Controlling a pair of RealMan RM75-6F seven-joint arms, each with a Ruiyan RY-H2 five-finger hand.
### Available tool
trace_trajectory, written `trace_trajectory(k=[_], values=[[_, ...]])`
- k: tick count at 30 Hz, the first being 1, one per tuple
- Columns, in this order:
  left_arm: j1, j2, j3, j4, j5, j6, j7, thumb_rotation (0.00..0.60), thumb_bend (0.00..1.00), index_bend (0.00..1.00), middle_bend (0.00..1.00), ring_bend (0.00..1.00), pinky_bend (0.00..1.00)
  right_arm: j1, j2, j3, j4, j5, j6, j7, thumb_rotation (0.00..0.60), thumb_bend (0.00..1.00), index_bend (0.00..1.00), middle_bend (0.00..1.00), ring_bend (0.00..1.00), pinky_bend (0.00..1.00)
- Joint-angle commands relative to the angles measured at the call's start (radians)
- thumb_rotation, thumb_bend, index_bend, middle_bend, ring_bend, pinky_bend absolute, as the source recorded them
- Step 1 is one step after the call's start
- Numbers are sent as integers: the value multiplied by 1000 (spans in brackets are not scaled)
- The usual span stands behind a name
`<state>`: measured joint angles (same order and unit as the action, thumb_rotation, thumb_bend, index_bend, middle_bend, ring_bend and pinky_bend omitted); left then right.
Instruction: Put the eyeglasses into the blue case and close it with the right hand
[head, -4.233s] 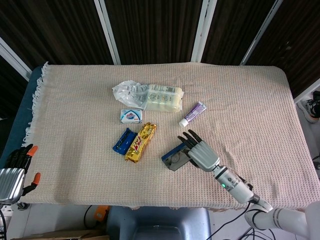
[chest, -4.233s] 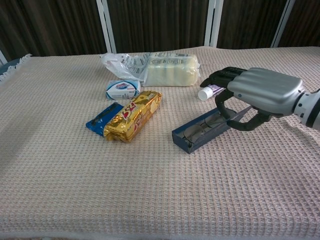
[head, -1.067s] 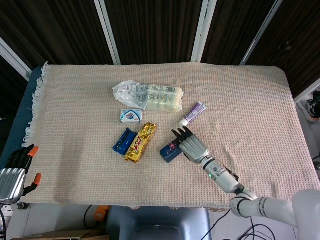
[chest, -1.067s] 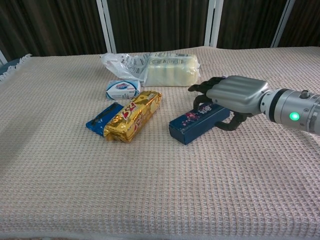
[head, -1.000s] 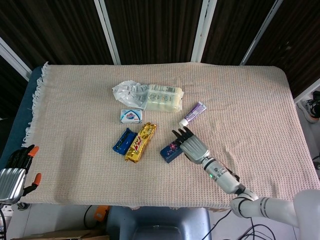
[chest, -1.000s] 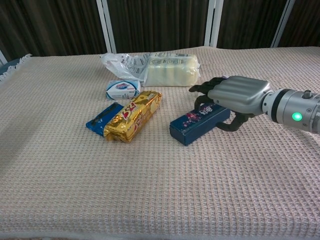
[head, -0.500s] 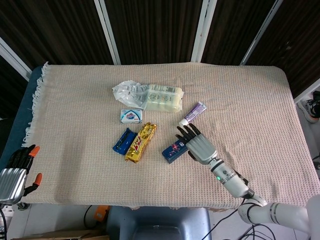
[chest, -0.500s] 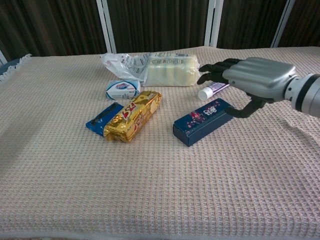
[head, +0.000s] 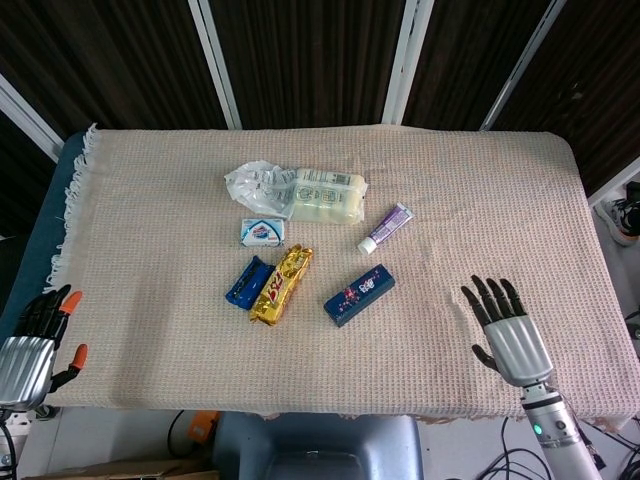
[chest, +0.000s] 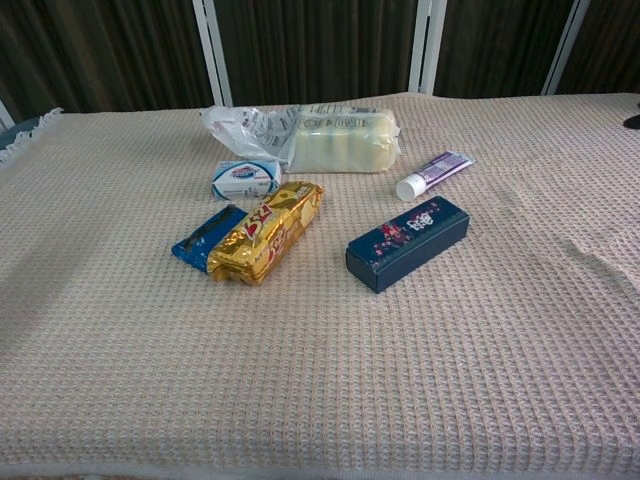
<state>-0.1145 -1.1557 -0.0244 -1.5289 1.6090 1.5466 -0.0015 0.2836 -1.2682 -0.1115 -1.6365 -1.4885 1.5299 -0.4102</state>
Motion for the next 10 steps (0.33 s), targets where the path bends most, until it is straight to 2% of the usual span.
trace_trajectory(k=[1, 3, 10], values=[[0, -4, 0, 0, -5, -5, 13, 600, 403, 0, 0, 0, 85, -76, 26, -20, 46, -32, 61, 108, 600, 327, 4, 0, 0, 0], [-1, -6, -1, -2, -10, -9, 28, 600, 402, 0, 0, 0, 82, -82, 33, -4, 52, -49, 77, 156, 600, 327, 0, 0, 0, 0], [1, 12, 10, -40, -35, -44, 80, 600, 403, 0, 0, 0, 76, -85, 45, 9, 48, -45, 14, 142, 600, 327, 0, 0, 0, 0]])
